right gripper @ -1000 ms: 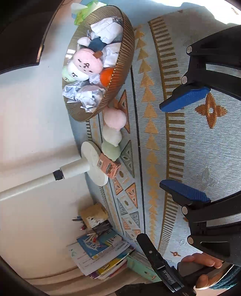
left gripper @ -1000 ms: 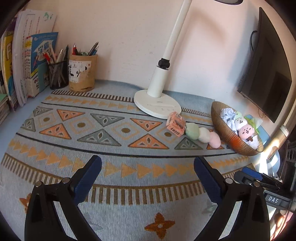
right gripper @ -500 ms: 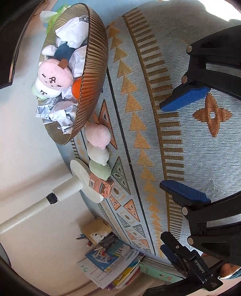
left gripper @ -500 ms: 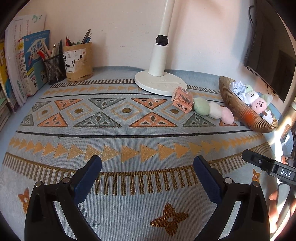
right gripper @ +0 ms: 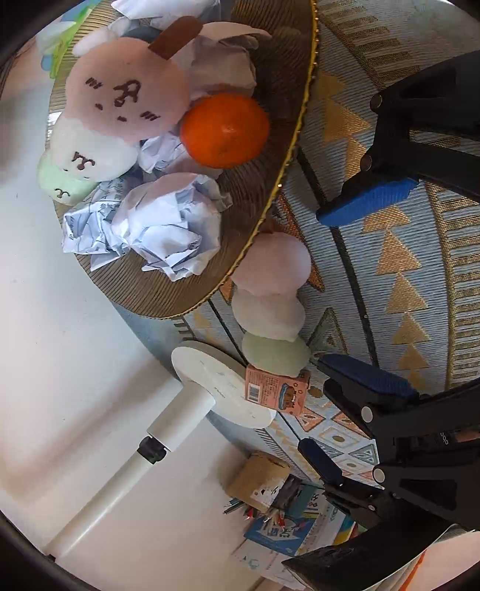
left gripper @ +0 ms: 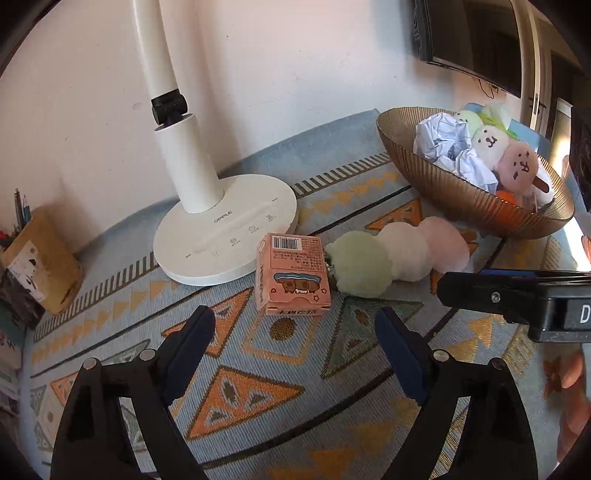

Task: Organize objects
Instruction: 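Grasp the pink snack box with the left tool while the right grasps the pastel plush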

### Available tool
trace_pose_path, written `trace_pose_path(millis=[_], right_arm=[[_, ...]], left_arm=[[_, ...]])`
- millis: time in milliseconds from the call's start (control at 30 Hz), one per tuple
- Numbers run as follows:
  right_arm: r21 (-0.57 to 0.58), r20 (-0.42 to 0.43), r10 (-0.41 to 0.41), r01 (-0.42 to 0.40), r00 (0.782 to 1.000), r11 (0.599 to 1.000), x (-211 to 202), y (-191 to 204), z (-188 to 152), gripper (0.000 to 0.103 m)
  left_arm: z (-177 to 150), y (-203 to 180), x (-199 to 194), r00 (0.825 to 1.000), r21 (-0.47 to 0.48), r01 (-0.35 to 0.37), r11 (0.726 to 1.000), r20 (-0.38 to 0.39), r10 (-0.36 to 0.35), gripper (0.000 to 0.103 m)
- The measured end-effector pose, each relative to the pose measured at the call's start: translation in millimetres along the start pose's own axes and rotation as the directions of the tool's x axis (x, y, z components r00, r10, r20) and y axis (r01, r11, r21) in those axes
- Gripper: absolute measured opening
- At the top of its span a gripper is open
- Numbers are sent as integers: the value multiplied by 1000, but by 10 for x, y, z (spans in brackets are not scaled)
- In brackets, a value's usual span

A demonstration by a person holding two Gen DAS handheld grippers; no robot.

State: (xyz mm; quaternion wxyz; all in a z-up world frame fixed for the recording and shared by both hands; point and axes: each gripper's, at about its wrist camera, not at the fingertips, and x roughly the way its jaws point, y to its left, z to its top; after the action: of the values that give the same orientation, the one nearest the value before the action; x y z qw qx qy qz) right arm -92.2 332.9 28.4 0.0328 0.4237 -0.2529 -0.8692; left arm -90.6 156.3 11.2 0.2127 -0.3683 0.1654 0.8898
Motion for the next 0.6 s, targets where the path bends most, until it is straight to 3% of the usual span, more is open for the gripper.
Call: trace_pose_path(millis=[133,200,267,300,367,433,467,600], right_arm=[[59,45,6,-9,999,998,59,-57,85,71],[79,63,3,-8,998,997,80,-65,115,71],[78,69,-18,12,997,997,106,-54,144,66],[75,61,-23,18,998,997,125,-51,152,54],[66,59,-26,22,998,998,116,-49,145,51],[60,49,-24,21,998,998,81,-45,115,46],[55,41,-18,16,999,998,56,-44,87,34],[63,-20,28,-26,999,998,-42,-16,-142,33]], left_arm=[[62,24,153,1000,2,14,1000,-6,-14,86],[84,4,181,1000,7,18,1000,-12,-18,80],[101,-25,223,1000,17,5,1000,-25,-5,56],[104,-38,255,999,21,0,1000,-43,1,51],[106,-25,254,999,9,29,1000,-42,-29,40],[96,-14,233,999,2,23,1000,-36,-23,39],[87,-16,204,999,-1,20,1000,-28,-20,39],[-32,-3,-7,999,-37,30,999,-19,-31,39]])
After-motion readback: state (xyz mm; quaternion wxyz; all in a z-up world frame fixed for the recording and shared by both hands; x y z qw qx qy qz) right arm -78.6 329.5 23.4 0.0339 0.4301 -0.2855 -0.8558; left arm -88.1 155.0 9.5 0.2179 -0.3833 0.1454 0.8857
